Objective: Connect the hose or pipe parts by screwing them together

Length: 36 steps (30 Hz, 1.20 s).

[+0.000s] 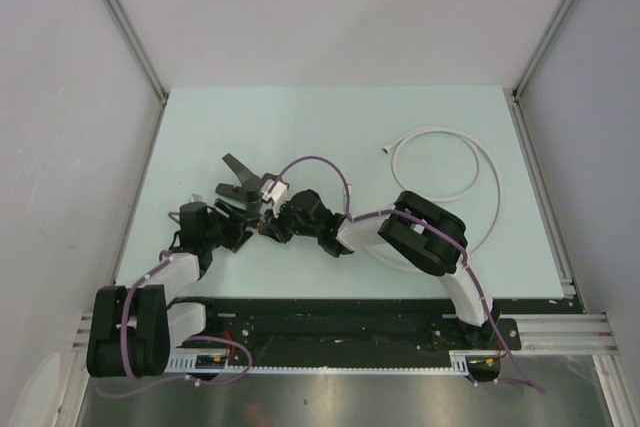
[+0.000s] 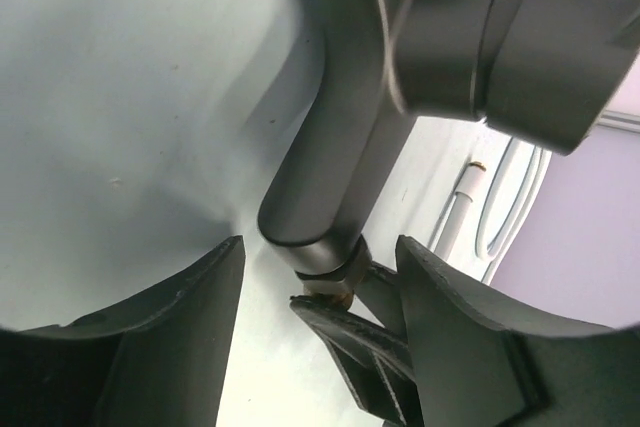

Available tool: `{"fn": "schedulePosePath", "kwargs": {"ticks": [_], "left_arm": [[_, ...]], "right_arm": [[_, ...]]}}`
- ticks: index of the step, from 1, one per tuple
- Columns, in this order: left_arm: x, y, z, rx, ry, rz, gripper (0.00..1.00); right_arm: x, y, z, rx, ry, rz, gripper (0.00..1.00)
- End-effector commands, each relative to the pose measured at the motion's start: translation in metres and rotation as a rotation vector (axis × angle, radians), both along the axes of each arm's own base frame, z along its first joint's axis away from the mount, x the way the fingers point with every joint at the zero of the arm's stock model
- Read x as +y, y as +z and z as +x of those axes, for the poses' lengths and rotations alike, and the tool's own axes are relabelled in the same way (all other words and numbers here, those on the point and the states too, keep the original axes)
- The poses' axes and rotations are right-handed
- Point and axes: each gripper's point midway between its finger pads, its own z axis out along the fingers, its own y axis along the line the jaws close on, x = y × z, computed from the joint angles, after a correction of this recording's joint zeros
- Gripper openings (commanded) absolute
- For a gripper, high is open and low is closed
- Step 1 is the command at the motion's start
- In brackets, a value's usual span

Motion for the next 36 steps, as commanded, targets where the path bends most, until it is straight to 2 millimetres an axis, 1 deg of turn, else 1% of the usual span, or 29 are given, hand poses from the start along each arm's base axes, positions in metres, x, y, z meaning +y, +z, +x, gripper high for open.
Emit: {"fn": "schedulePosePath", "kwargs": {"ticks": [1,4,5,13,16,17,19,20,23,24,25,27,28,30,31,32,33,34,35,36], "left_arm": [[0.002,0.005,0.003,-0.022,0.059,-0.045,0.65],[0.002,0.005,0.003,-0.018,0.068,-0.059,0.63],[0.002,0.005,0.003,-0.015,0.07,-0.062,0.6],[0.002,0.001,0.003,-0.002,0.082,-0.075,0.54],[0.002,0.001,0.003,-0.005,0.086,-0.079,0.45],[0.002,0.0,0.003,-0.002,0.086,-0.079,0.38],[0.002,0.001,0.003,-0.006,0.087,-0.081,0.3],[0.002,0.001,0.003,-0.007,0.086,-0.081,0.2],[0.002,-0.001,0.002,-0.002,0.09,-0.085,0.0],[0.001,-0.001,0.002,-0.003,0.09,-0.087,0.0],[0.002,-0.002,0.002,-0.002,0.091,-0.086,0.0],[0.002,-0.003,0.001,-0.003,0.098,-0.088,0.0],[0.002,-0.003,0.0,-0.007,0.099,-0.09,0.0],[0.002,-0.004,-0.001,-0.011,0.107,-0.093,0.0],[0.003,-0.003,-0.001,-0.018,0.111,-0.093,0.01],[0.003,-0.003,-0.001,-0.02,0.115,-0.092,0.0],[0.003,-0.001,-0.001,-0.027,0.116,-0.091,0.0],[0.002,0.001,-0.001,-0.037,0.115,-0.093,0.0],[0.003,0.002,-0.001,-0.044,0.119,-0.093,0.0],[0.002,0.003,-0.001,-0.048,0.118,-0.094,0.0]], "right_arm": [[0.019,0.062,-0.006,-0.044,0.034,0.173,0.0],[0.019,0.058,-0.007,-0.031,0.036,0.171,0.0],[0.019,0.056,-0.009,-0.027,0.037,0.169,0.0],[0.018,0.054,-0.01,-0.019,0.043,0.169,0.0],[0.018,0.052,-0.011,-0.016,0.046,0.162,0.0],[0.017,0.051,-0.011,-0.016,0.045,0.159,0.0],[0.015,0.049,-0.012,-0.014,0.043,0.155,0.0],[0.015,0.048,-0.011,-0.013,0.042,0.153,0.0],[0.014,0.048,-0.011,-0.009,0.033,0.148,0.0],[0.013,0.048,-0.011,-0.004,0.031,0.145,0.04],[0.013,0.05,-0.012,-0.002,0.029,0.146,0.14],[0.009,0.055,-0.012,0.006,0.019,0.131,0.28],[0.007,0.058,-0.012,0.014,0.012,0.127,0.41],[-0.003,0.068,-0.006,0.032,-0.028,0.103,0.49],[-0.008,0.07,-0.003,0.045,-0.049,0.094,0.56],[-0.016,0.074,0.0,0.074,-0.089,0.078,0.58],[-0.025,0.077,0.011,0.09,-0.134,0.074,0.59],[-0.032,0.078,0.017,0.108,-0.169,0.067,0.6],[-0.044,0.074,0.025,0.149,-0.242,0.042,0.6],[-0.057,0.081,0.038,0.154,-0.301,0.043,0.61]]}}
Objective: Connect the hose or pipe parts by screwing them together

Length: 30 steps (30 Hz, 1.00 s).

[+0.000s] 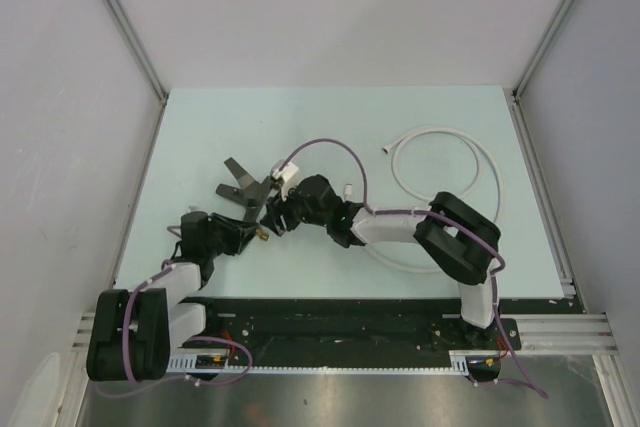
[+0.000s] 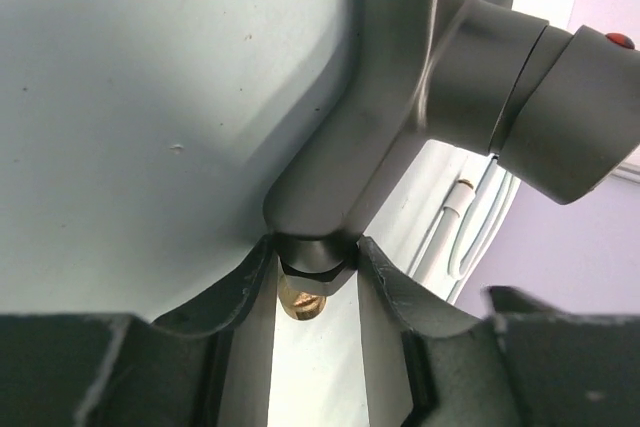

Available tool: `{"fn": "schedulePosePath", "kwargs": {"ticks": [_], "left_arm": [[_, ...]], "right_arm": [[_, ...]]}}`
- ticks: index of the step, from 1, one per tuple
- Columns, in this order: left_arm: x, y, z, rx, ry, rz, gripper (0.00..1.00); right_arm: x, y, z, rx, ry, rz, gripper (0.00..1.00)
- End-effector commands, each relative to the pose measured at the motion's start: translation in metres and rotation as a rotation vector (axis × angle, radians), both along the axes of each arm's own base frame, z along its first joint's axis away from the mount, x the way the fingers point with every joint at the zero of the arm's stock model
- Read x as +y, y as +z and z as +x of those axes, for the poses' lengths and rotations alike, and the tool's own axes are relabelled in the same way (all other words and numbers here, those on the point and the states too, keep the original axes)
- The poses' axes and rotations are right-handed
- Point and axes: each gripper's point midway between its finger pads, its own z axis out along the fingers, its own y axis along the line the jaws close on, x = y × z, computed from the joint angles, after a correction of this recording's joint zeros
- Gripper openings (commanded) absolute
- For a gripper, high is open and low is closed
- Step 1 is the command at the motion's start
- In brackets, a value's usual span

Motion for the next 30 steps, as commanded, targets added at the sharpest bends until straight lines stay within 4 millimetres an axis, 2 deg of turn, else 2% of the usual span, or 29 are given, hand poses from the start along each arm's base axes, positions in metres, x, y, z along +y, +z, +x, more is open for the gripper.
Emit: {"fn": "schedulePosePath", "kwargs": {"ticks": [1,3,4,6,7,10,16,22,26,29,30], "left_arm": [[0.0,0.016,0.008,-0.084,0.017,0.0,0.01],[-0.002,0.021,0.008,-0.102,0.014,-0.006,0.0],[-0.002,0.021,0.007,-0.103,0.019,-0.011,0.0],[-0.002,0.025,0.007,-0.115,0.023,-0.019,0.0],[-0.01,0.025,0.004,-0.114,0.0,-0.026,0.0],[-0.016,0.028,0.004,-0.122,-0.019,-0.035,0.0],[-0.022,0.028,0.001,-0.116,-0.034,-0.045,0.0],[-0.025,0.028,0.001,-0.116,-0.037,-0.043,0.0],[-0.026,0.029,0.002,-0.117,-0.042,-0.039,0.0],[-0.025,0.027,0.002,-0.114,-0.037,-0.036,0.0],[-0.025,0.027,0.002,-0.113,-0.034,-0.037,0.0]], "right_arm": [[-0.058,0.025,0.052,0.071,-0.32,-0.049,0.6],[-0.087,0.025,0.075,0.107,-0.468,-0.065,0.59],[-0.108,0.017,0.084,0.126,-0.556,-0.111,0.58],[-0.13,0.011,0.095,0.166,-0.651,-0.13,0.58],[-0.148,0.003,0.103,0.187,-0.704,-0.159,0.58],[-0.169,-0.01,0.116,0.218,-0.753,-0.191,0.57],[-0.19,-0.029,0.133,0.268,-0.826,-0.198,0.52],[-0.2,-0.045,0.133,0.307,-0.905,-0.211,0.47],[-0.203,-0.043,0.134,0.271,-0.947,-0.223,0.52],[-0.207,-0.037,0.136,0.244,-0.975,-0.22,0.52],[-0.212,-0.041,0.131,0.25,-0.984,-0.247,0.51]]}}
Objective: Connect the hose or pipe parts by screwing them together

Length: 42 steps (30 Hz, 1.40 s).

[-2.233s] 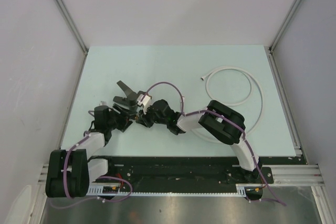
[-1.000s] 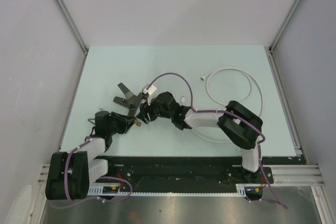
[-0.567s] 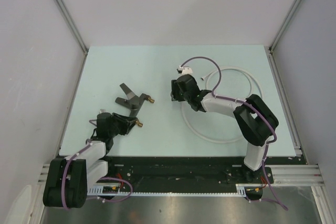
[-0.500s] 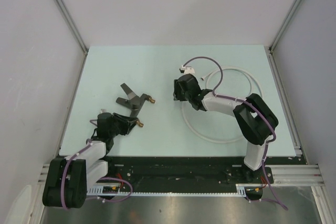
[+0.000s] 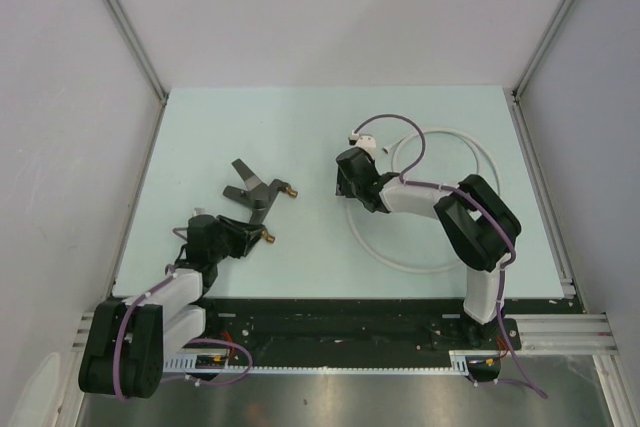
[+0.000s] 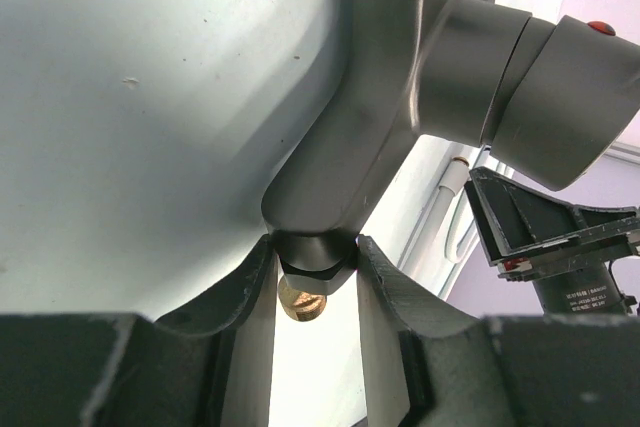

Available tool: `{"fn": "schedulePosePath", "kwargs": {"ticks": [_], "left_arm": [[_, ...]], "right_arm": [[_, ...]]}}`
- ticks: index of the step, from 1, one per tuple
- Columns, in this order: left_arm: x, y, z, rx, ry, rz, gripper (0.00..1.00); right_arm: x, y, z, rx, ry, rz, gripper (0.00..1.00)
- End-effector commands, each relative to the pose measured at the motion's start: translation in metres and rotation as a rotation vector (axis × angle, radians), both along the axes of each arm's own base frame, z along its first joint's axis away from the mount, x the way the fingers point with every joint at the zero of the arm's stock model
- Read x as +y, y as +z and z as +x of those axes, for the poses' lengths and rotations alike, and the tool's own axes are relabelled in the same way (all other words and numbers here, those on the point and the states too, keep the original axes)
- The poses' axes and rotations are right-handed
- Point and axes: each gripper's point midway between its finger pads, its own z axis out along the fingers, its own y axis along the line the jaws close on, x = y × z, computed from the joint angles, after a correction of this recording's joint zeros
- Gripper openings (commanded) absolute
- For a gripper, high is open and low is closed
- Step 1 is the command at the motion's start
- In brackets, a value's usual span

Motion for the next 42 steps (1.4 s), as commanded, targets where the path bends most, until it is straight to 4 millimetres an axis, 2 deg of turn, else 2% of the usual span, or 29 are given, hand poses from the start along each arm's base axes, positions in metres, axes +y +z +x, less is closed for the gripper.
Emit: {"fn": "schedulePosePath", "kwargs": {"ticks": [1,5,10,16,27,30,31,32,33,34,35,37,38,39,41,42], "left_arm": [[-0.006,0.021,0.012,-0.089,-0.012,-0.026,0.0],[-0.007,0.021,0.011,-0.088,-0.013,-0.024,0.0],[-0.007,0.019,0.01,-0.084,-0.012,-0.024,0.0],[-0.008,0.018,0.008,-0.085,-0.014,-0.023,0.0],[-0.008,0.02,0.007,-0.096,-0.006,-0.028,0.0],[-0.009,0.021,0.007,-0.1,-0.007,-0.03,0.0],[-0.009,0.021,0.007,-0.099,-0.006,-0.031,0.0],[-0.009,0.022,0.007,-0.1,-0.002,-0.03,0.0],[-0.009,0.021,0.007,-0.1,-0.003,-0.031,0.0],[-0.009,0.022,0.007,-0.101,-0.001,-0.031,0.0],[-0.009,0.023,0.008,-0.107,0.0,-0.032,0.01],[-0.009,0.024,0.008,-0.108,0.006,-0.034,0.0],[-0.007,0.026,0.01,-0.116,0.016,-0.031,0.0],[-0.007,0.027,0.011,-0.119,0.022,-0.029,0.0],[-0.004,0.033,0.016,-0.138,0.036,-0.02,0.0],[-0.003,0.035,0.019,-0.147,0.035,-0.012,0.0]], "right_arm": [[-0.011,0.008,0.0,-0.033,-0.078,-0.026,0.5],[-0.006,0.011,-0.002,-0.06,-0.064,0.019,0.5],[-0.008,0.001,-0.009,-0.043,-0.066,0.024,0.5],[0.001,-0.001,-0.013,-0.068,-0.052,0.022,0.43],[-0.001,-0.016,-0.009,-0.107,-0.089,-0.033,0.34],[-0.003,-0.021,-0.003,-0.12,-0.081,-0.05,0.23],[0.0,-0.021,0.001,-0.128,-0.066,-0.036,0.12],[0.0,-0.023,0.003,-0.135,-0.03,-0.062,0.07],[0.003,-0.023,0.003,-0.142,0.002,-0.066,0.0],[0.018,-0.016,0.002,-0.165,0.084,-0.035,0.0],[0.024,-0.011,0.0,-0.196,0.186,-0.071,0.0],[0.055,0.005,-0.016,-0.259,0.383,-0.049,0.0],[0.064,0.011,-0.024,-0.306,0.496,-0.102,0.0],[0.082,0.019,-0.042,-0.319,0.613,-0.08,0.0],[0.095,0.023,-0.06,-0.328,0.731,-0.077,0.0],[0.106,0.022,-0.079,-0.312,0.842,-0.052,0.0]]}}
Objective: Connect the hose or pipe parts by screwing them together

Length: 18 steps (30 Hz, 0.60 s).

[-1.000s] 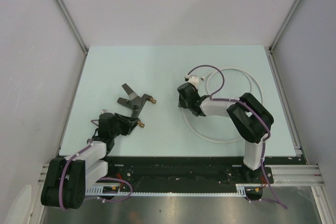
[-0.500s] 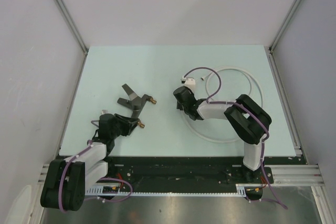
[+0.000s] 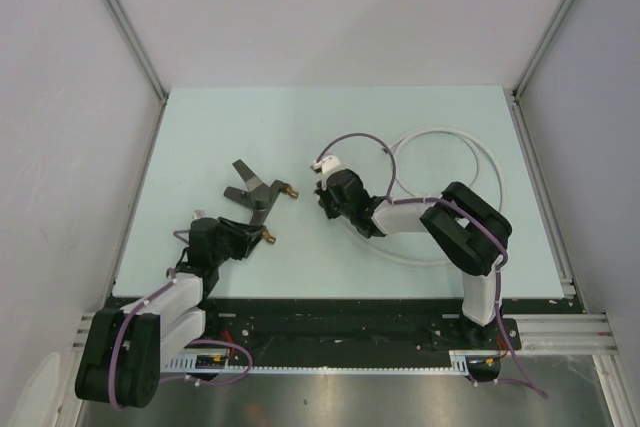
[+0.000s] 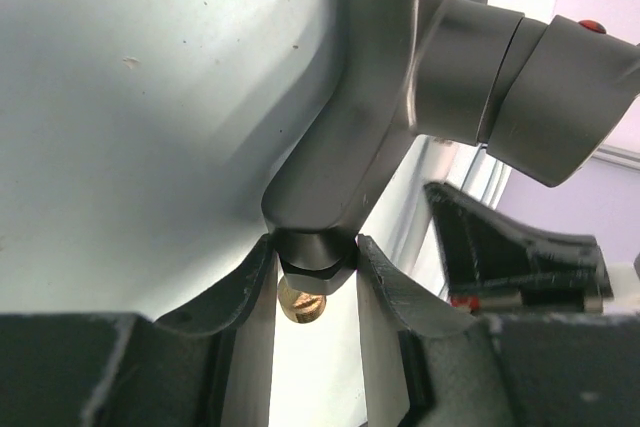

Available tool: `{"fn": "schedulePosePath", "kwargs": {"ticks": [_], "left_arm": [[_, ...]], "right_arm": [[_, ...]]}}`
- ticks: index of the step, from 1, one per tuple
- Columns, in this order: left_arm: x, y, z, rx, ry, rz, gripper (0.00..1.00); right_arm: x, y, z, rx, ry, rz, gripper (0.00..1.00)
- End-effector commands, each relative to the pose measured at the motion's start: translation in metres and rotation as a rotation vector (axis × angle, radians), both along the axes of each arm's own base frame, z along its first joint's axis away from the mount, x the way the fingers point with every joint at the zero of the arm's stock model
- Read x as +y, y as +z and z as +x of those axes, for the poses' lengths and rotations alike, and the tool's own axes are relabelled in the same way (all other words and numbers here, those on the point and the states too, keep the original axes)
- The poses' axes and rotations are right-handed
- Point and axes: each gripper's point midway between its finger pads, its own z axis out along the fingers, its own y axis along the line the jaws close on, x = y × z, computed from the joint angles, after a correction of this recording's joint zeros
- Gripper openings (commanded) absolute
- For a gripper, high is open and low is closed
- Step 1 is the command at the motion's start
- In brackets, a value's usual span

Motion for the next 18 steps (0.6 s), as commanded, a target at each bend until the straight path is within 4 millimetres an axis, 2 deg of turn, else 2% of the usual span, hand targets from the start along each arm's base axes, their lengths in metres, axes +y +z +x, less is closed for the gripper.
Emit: {"fn": "schedulePosePath", "kwargs": {"ticks": [1,3,7,13,18], "left_arm": [[-0.001,0.042,0.027,-0.153,0.014,-0.01,0.0],[0.002,0.047,0.032,-0.162,0.023,-0.003,0.0],[0.009,0.059,0.042,-0.187,0.048,-0.001,0.0],[0.011,0.063,0.043,-0.201,0.05,-0.004,0.0],[0.012,0.061,0.041,-0.204,0.046,0.003,0.0]], "right_arm": [[0.06,0.032,-0.06,-0.083,0.497,0.008,0.0],[0.065,0.025,-0.079,-0.058,0.585,-0.015,0.0],[0.079,0.023,-0.118,-0.081,0.704,-0.057,0.0],[0.087,0.027,-0.136,-0.101,0.722,-0.049,0.0],[0.088,0.018,-0.155,-0.105,0.745,-0.042,0.0]]}}
